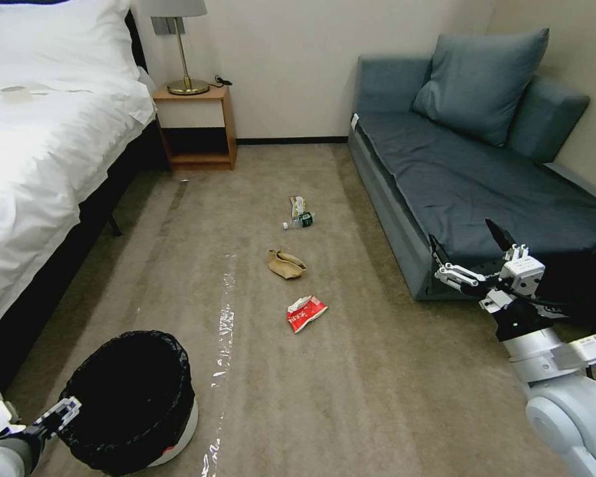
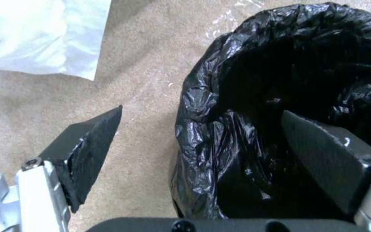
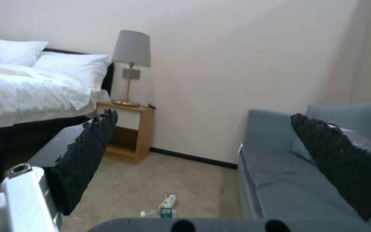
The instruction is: Pick up the trash bin, then pick up the garbage on the floor and place it into the trash bin.
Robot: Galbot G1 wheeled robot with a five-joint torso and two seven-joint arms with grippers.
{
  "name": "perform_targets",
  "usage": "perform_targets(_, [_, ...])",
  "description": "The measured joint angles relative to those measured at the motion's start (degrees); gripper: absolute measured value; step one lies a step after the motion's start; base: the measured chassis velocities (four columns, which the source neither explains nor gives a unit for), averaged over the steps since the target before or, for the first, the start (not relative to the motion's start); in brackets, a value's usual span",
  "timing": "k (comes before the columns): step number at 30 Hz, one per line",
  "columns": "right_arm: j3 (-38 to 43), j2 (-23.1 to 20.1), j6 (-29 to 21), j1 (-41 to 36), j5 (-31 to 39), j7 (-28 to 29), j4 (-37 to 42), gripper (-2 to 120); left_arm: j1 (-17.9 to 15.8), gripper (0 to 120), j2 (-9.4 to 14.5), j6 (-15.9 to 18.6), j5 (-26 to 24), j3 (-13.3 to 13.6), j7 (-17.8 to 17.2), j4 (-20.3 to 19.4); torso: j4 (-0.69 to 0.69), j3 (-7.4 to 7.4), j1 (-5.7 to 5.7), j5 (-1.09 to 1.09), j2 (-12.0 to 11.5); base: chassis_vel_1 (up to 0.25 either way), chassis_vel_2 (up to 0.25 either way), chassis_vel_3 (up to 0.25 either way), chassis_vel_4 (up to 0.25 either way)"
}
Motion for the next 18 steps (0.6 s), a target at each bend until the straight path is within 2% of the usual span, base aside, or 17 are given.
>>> perform_targets(7, [0.7,0.1,0.3,-0.5,0.0,-0.1,0.0,100,-1.2,98,0.5,0.1,-0.3,0.3,0.6,2.1,-0.01,0.00,0.00,0.00,0.0,0.000,0.000,0.000,0.000])
perform_targets(10, [0.8,0.3,0.3,-0.7,0.0,-0.1,0.1,100,-1.6,99,0.5,0.4,-0.2,1.3,1.3,4.2,0.00,0.00,0.00,0.00,0.0,0.000,0.000,0.000,0.000])
perform_targets(15, [0.6,0.6,0.3,-0.6,-0.3,-0.1,0.3,100,-2.6,99,0.9,0.5,0.1,1.5,3.7,7.8,-0.01,0.00,0.00,-0.01,0.0,0.000,0.000,0.000,0.000])
perform_targets(18, [0.3,0.8,0.2,-0.7,-0.5,-0.1,0.3,100,-2.5,99,1.1,0.9,0.3,1.7,5.3,8.7,0.00,0.00,0.00,0.00,0.0,0.000,0.000,0.000,0.000])
